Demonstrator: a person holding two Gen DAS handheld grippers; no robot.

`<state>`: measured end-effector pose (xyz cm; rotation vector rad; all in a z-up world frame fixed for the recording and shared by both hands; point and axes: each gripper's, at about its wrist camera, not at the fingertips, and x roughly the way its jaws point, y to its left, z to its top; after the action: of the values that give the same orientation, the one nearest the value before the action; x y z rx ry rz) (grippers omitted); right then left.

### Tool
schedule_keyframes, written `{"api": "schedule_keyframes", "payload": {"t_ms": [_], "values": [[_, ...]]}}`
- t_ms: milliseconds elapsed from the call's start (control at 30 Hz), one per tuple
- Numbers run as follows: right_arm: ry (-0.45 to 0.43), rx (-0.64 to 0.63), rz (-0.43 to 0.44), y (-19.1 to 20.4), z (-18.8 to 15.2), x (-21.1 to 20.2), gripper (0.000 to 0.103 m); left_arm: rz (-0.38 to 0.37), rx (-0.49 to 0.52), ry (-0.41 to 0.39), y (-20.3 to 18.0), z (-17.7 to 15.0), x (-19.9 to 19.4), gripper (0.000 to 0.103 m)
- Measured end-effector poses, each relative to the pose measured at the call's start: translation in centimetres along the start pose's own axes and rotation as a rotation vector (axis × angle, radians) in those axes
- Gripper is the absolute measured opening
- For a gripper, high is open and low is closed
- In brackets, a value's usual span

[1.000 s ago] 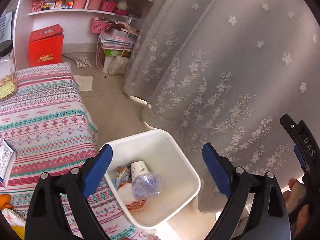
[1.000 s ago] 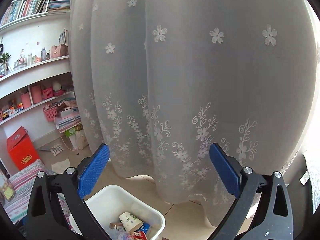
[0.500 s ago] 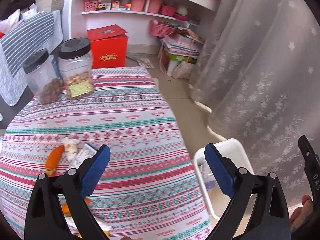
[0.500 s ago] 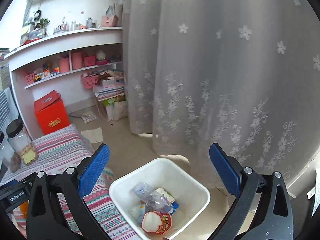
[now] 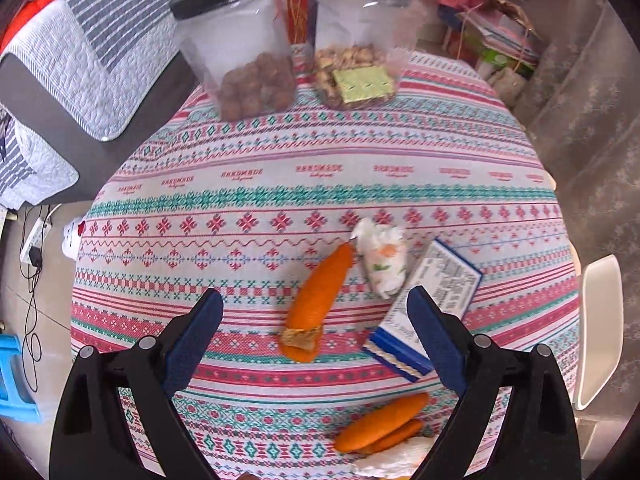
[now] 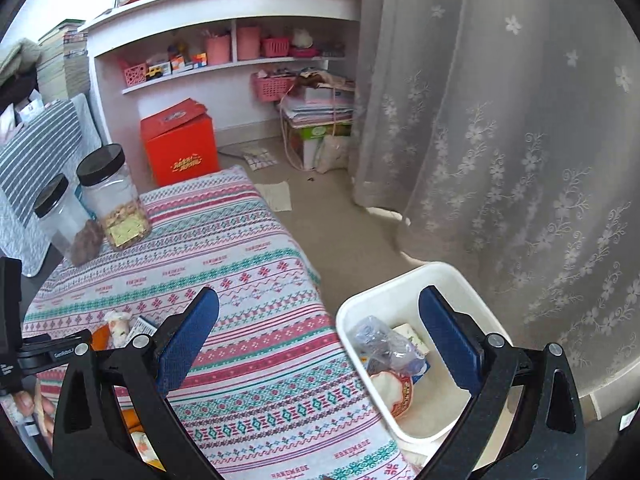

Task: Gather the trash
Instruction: 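Grasp the orange stick with the left tool while the right grasps a white wrapper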

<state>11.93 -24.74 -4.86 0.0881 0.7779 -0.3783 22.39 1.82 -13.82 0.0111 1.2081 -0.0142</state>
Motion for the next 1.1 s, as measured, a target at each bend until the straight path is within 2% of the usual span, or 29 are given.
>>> {"api": "schedule_keyframes", "payload": {"t_ms": [133, 267, 367, 400, 433, 533, 633, 733, 833, 900, 1000, 1100], "values": [[0.073, 0.013, 0.041, 1.1, -0.2, 1.2, 0.096, -0.011, 0.003, 0.049, 0.9, -0.2, 2.2, 0.077], [0.087, -0.010, 0.041, 2.2, -0.4, 1.7, 0.096, -0.026, 0.017, 0.075, 0.2, -0.5, 3.4, 0.066], [0.103, -0.026, 0.052, 2.8, -0.6, 2.0, 0.096, -0.049, 0.037, 0.092, -0.4, -0.6, 4.4, 0.051], [0.109, -0.032, 0.058, 2.9, -0.7, 2.0, 0.096, -0.056, 0.047, 0.104, -0.5, -0.7, 4.9, 0.037], [0.115, -0.037, 0.065, 3.0, -0.6, 2.1, 0.096, -0.055, 0.052, 0.113, -0.5, -0.8, 5.2, 0.028], [0.129, -0.057, 0.087, 3.5, -0.7, 2.3, 0.096, -0.104, 0.017, 0.121, 0.2, -0.9, 4.7, 0.018], [0.145, -0.081, 0.128, 4.4, -0.9, 2.5, 0.096, -0.129, -0.034, 0.038, 1.8, -0.7, 1.1, 0.017], [0.233, -0.117, 0.272, 6.4, -1.4, 3.5, 0.096, -0.199, -0.111, -0.094, 4.3, -0.6, -5.5, 0.017], [0.372, -0.146, 0.433, 10.0, -1.4, 5.2, 0.086, -0.216, -0.125, -0.281, 6.0, -1.1, -12.9, 0.017], [0.461, -0.165, 0.500, 13.1, -1.2, 6.6, 0.076, -0.225, -0.146, -0.366, 7.1, -1.6, -16.0, 0.017], [0.500, -0.245, 0.498, 18.1, -1.6, 8.1, 0.073, -0.221, -0.180, -0.403, 8.9, -1.5, -17.2, 0.017], [0.523, -0.319, 0.469, 21.6, -2.3, 9.7, 0.064, -0.193, -0.209, -0.364, 10.2, -1.6, -15.8, 0.017]]}}
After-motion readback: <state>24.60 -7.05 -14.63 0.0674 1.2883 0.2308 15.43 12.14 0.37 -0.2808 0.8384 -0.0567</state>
